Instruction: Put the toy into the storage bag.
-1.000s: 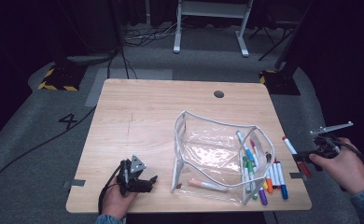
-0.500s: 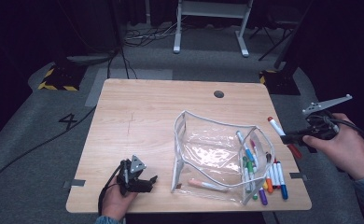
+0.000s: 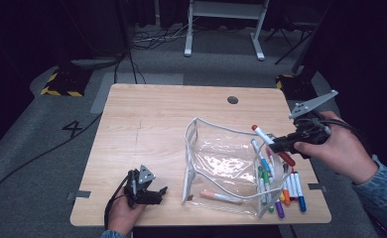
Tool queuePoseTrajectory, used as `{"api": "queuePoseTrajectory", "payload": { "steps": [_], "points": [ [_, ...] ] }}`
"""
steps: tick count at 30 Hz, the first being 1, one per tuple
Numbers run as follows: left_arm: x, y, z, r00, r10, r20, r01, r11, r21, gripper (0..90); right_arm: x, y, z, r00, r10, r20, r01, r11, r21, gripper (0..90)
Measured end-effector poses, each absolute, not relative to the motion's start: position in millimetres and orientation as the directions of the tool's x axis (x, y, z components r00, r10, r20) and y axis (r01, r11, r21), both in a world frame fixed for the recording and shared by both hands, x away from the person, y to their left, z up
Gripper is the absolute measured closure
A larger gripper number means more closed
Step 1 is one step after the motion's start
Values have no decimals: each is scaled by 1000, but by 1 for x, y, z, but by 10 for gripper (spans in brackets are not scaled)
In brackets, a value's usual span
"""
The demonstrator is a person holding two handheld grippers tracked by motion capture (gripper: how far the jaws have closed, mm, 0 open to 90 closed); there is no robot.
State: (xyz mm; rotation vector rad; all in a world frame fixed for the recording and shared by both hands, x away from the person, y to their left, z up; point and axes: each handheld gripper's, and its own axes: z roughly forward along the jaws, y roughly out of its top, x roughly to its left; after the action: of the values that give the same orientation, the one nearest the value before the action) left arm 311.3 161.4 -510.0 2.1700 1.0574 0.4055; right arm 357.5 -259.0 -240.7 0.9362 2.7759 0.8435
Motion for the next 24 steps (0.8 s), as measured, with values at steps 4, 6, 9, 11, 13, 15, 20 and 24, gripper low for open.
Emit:
{"api": "queuePoseTrajectory", "payload": {
  "steps": [4, 6, 9, 11, 13, 15, 20, 24],
  "points": [
    [311, 161, -510, 619, 785, -21, 573, -434, 695, 147, 356, -234, -244, -849, 520, 87, 487, 709, 511, 768],
    [311, 161, -510, 619, 785, -19, 573, -435, 695, 147, 355, -225, -246, -863, 497, 85, 469, 728, 500, 768],
    [311, 161, -510, 620, 784, -19, 573, -436, 694, 148, 355, -210, -252, -883, 461, 91, 443, 753, 486, 768],
    [311, 161, -510, 620, 785, -18, 572, -436, 695, 147, 356, -200, -256, -896, 434, 92, 422, 772, 475, 768],
    [311, 161, -510, 619, 785, -19, 572, -435, 695, 147, 355, -192, -260, -905, 415, 99, 410, 785, 464, 768],
    [311, 161, -510, 620, 785, -18, 572, -435, 695, 147, 355, -184, -266, -913, 394, 107, 397, 799, 452, 768],
    [311, 161, -510, 620, 784, -18, 573, -437, 694, 148, 356, -166, -282, -931, 345, 117, 362, 837, 410, 768],
    [311, 161, -510, 620, 784, -18, 573, -437, 694, 147, 356, -156, -294, -943, 309, 125, 334, 864, 376, 768]
  ]
}}
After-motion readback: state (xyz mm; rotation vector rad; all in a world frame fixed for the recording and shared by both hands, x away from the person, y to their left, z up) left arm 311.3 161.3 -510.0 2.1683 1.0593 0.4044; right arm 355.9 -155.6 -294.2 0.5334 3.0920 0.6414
